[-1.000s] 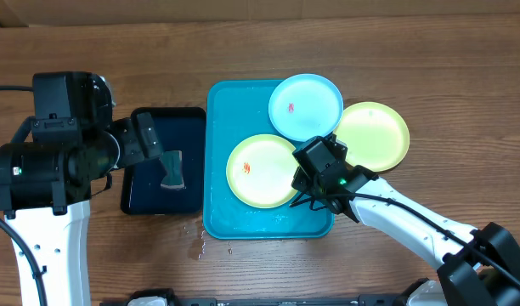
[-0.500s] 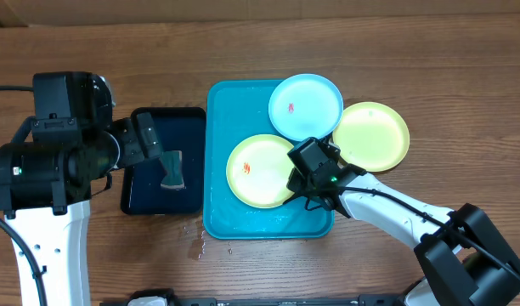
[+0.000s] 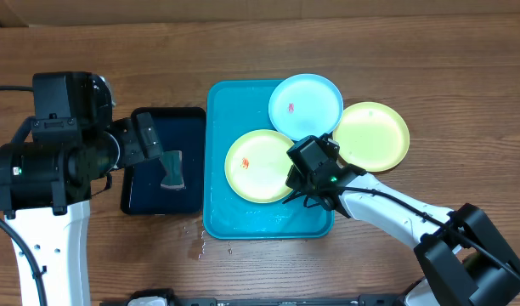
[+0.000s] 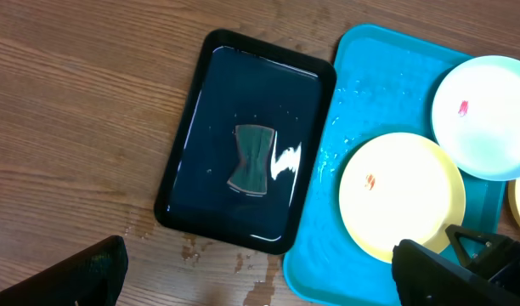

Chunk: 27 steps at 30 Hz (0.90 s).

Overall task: Clean dirty plates on tray and stack at the side
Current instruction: 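Hold the stained yellow plate steady with right gripper, then lower left gripper into the black tray and grasp the sponge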

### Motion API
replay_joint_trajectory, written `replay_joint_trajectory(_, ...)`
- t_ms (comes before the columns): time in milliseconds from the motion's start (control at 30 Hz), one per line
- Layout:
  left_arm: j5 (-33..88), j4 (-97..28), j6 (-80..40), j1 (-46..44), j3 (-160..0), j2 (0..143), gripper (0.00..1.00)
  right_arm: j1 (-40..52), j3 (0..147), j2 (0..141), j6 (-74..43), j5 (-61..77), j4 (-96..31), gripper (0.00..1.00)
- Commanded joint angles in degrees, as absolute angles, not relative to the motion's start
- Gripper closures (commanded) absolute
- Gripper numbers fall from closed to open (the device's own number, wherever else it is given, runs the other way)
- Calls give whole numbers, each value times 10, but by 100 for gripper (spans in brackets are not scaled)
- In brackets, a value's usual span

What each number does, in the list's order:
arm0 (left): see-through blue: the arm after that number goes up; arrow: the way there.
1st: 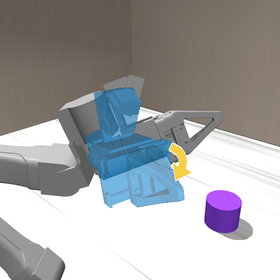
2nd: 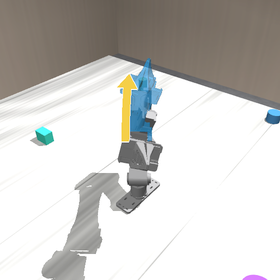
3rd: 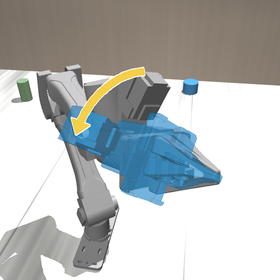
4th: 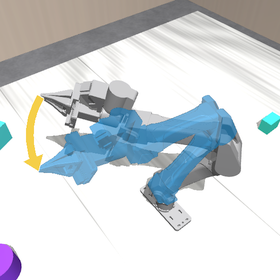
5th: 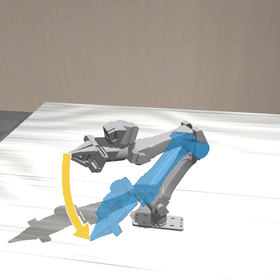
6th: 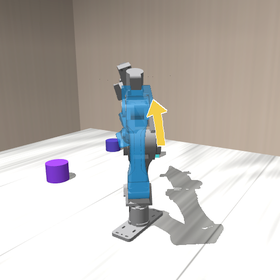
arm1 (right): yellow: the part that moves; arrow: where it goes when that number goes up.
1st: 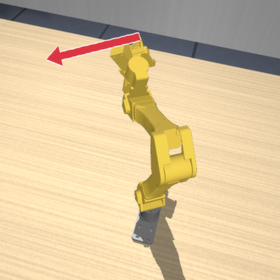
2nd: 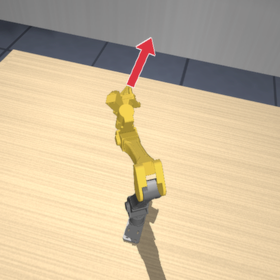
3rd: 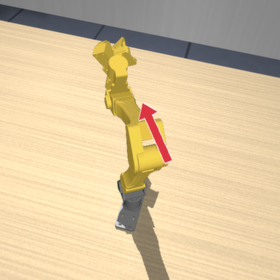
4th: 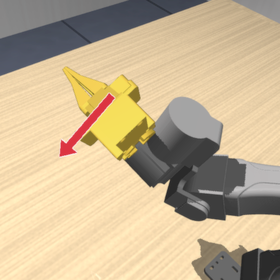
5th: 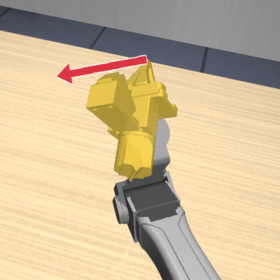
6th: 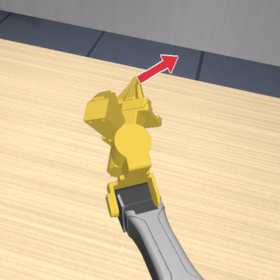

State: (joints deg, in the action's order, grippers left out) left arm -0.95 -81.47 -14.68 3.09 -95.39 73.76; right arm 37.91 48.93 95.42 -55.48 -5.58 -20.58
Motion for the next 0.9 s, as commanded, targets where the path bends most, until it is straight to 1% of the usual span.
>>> replay_joint_trajectory(0,-15,-814,-154,28,-962,739,0,379,498,956,-557,-68,-201,96)
replay_joint_trajectory(233,-15,-804,-155,28,-962,739,0,379,498,956,-557,-68,-200,96)
replay_joint_trajectory(333,-15,-747,-155,28,-962,739,0,379,498,956,-557,-68,-200,96)
replay_joint_trajectory(367,-1,-731,-160,28,-962,739,0,379,498,956,-557,-68,-200,96)
replay_joint_trajectory(400,37,-733,-164,28,-962,739,0,379,498,956,-557,-68,-200,96)
replay_joint_trajectory(500,87,-731,-163,26,-961,741,0,379,498,956,-557,-68,-200,96)
replay_joint_trajectory(533,89,-734,-163,25,-958,743,12,379,498,956,-557,-68,-200,96)
replay_joint_trajectory(600,85,-737,-157,21,-945,750,31,379,498,956,-557,-68,-200,96)
replay_joint_trajectory(700,84,-735,-141,18,-915,762,54,379,498,956,-557,-68,-199,96)
replay_joint_trajectory(800,67,-724,-141,18,-868,784,70,379,498,956,-557,-68,-200,96)
replay_joint_trajectory(867,58,-708,-142,18,-837,803,75,379,498,956,-557,-68,-200,96)
